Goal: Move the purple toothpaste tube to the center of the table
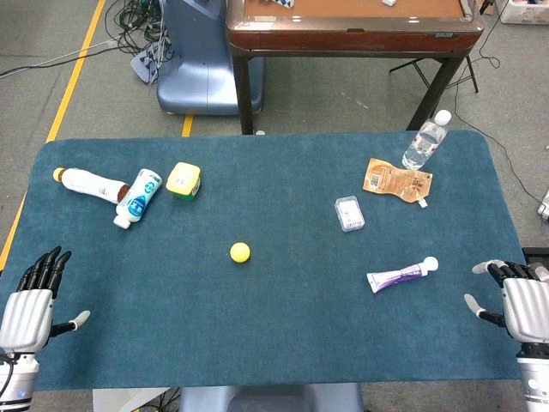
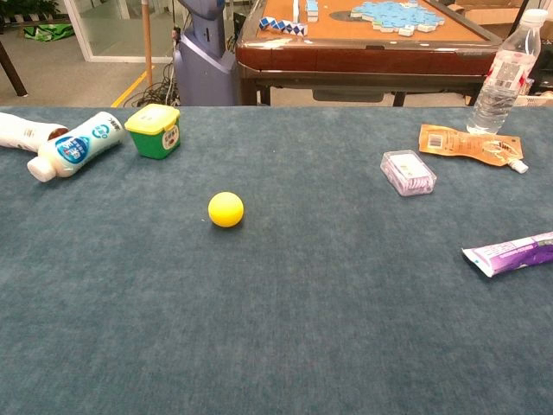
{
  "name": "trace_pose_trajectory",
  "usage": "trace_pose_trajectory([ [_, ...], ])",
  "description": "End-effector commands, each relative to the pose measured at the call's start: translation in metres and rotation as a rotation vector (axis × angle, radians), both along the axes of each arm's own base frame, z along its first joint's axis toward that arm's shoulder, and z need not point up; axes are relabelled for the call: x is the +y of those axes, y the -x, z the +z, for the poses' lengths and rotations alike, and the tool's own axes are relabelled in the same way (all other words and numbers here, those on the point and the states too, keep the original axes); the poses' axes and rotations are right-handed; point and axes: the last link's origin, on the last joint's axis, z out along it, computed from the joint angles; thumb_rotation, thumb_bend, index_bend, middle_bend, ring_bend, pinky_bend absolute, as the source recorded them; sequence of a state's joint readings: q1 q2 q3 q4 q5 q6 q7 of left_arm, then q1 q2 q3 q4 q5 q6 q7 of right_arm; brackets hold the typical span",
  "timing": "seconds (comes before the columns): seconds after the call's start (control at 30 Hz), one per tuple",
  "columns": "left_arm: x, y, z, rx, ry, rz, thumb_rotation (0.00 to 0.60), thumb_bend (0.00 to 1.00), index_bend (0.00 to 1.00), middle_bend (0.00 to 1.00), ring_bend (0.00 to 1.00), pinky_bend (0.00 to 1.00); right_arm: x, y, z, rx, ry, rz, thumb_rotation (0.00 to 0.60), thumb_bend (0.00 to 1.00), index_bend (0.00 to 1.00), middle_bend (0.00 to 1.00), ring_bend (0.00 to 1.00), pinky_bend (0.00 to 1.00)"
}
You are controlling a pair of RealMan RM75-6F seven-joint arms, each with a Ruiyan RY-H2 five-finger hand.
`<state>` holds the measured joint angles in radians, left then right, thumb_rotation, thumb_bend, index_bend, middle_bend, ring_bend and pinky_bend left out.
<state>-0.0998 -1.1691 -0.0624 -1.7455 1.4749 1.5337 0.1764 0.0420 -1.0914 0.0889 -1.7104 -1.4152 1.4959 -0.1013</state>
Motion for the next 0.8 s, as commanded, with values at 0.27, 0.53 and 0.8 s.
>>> trace_pose_trajectory([
  [0.27, 0.001, 0.0, -0.001, -0.003, 0.007, -0.004, 0.6, 0.04, 0.0, 0.0, 0.0, 0.08, 0.0, -0.001, -0.001, -0.005, -0.017, 0.005, 0.6, 0.27, 0.4, 0.39, 0.32, 0.28],
  [0.53, 0.001, 0.003, -0.004, -0.006, 0.018, 0.004, 0.6, 0.04, 0.0, 0.0, 0.0, 0.08, -0.004, 0.002, -0.008, 0.011, -0.155, -0.052, 0.6, 0.27, 0.35, 0.39, 0.31, 0.36],
  [0.8, 0.002, 0.004, -0.008, -0.014, 0.034, 0.007, 0.6, 0.05, 0.0, 0.0, 0.0, 0.08, -0.012, 0.013, -0.012, 0.078, -0.265, -0.132, 0.6, 0.27, 0.3, 0.38, 0.28, 0.36],
])
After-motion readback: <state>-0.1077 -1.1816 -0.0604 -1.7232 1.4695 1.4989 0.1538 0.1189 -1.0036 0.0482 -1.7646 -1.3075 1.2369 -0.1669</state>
